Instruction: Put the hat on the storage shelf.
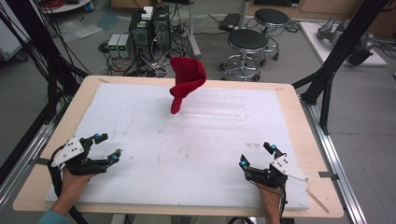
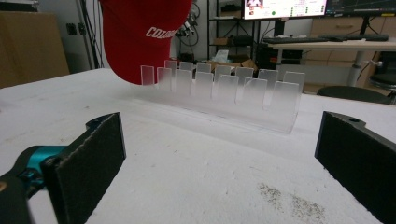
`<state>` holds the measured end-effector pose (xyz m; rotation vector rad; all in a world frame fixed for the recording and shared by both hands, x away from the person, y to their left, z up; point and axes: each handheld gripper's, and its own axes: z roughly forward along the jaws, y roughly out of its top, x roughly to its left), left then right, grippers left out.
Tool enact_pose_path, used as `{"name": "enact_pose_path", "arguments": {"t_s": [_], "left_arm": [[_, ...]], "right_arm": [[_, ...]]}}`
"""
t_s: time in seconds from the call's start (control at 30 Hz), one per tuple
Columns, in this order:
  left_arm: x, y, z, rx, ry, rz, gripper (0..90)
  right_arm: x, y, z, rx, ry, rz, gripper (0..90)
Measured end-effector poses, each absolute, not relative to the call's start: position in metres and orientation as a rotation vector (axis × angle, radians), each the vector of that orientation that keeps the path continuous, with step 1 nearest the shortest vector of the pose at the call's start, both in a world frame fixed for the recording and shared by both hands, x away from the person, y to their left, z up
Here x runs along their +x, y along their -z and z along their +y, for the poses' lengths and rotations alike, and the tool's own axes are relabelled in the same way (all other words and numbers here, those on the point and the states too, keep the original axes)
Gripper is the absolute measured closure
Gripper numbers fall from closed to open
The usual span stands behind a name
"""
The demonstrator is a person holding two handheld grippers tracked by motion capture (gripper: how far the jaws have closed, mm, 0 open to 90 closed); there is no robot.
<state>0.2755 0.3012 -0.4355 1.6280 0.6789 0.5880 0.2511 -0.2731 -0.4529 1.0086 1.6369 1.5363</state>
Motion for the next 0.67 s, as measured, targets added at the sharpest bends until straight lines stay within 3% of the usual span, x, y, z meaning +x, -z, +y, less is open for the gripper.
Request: {"name": "enact_pose_path", "arguments": {"t_s": [0.67], "left_arm": [[0.268,0.448,0.305,1.562,-0.596,0.687,17.2]], "right_arm": [[0.251,0.453,-0.273,1.001,-1.537,1.636,0.6]]}}
